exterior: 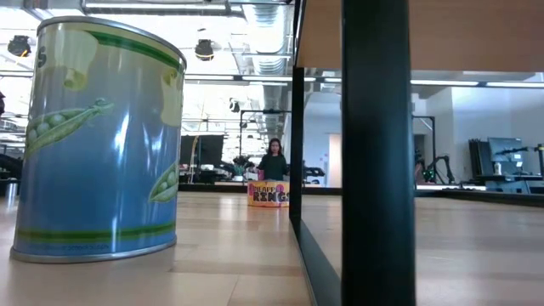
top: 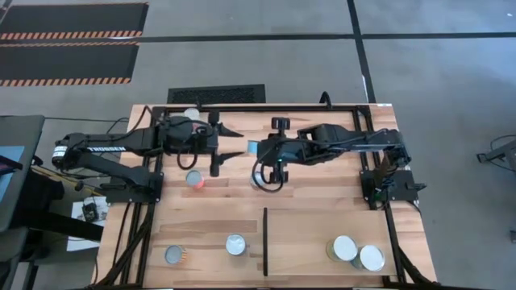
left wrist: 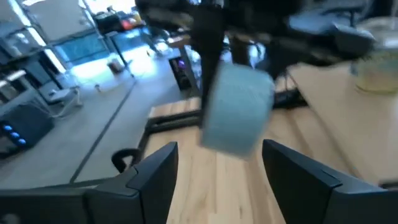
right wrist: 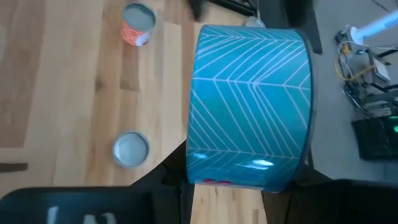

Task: Pick and place cans onto a shelf
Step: Put the canned tuna on the shelf

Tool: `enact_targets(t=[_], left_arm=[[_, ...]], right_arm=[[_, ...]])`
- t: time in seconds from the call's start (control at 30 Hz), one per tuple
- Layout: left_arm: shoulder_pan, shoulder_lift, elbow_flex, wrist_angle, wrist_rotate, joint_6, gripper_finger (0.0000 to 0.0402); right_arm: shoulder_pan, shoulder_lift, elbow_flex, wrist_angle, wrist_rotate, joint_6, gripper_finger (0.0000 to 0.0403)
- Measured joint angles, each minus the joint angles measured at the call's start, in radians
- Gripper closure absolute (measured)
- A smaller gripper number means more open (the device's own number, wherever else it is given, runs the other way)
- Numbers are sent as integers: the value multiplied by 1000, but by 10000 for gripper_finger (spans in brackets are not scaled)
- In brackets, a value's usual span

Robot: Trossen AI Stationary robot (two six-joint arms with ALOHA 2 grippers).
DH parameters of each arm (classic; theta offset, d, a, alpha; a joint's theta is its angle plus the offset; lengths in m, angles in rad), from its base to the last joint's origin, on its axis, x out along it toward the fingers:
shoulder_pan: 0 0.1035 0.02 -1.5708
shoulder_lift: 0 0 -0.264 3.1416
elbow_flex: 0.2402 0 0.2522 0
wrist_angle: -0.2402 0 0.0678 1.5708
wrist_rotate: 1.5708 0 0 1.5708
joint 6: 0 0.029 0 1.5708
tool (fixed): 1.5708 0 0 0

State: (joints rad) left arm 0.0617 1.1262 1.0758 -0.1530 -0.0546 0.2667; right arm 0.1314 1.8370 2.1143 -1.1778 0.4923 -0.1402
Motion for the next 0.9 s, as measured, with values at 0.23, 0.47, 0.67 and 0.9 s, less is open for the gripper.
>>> enact_targets(t=[0.23, 0.47, 0.67, 0.9], left_arm=[[-13, 22, 1, 34, 107, 3, 175], [-42, 34, 1, 39, 84, 36, 177], [-42, 34, 1, 41, 92, 47, 238], [-48, 33, 1, 52, 93, 99, 272]], right_arm=[[24, 0, -1, 29, -19, -21, 264], [28, 0, -1, 76, -24, -19, 264], [40, 0, -1, 83, -25, -16, 264], [41, 0, -1, 87, -25, 30, 232]])
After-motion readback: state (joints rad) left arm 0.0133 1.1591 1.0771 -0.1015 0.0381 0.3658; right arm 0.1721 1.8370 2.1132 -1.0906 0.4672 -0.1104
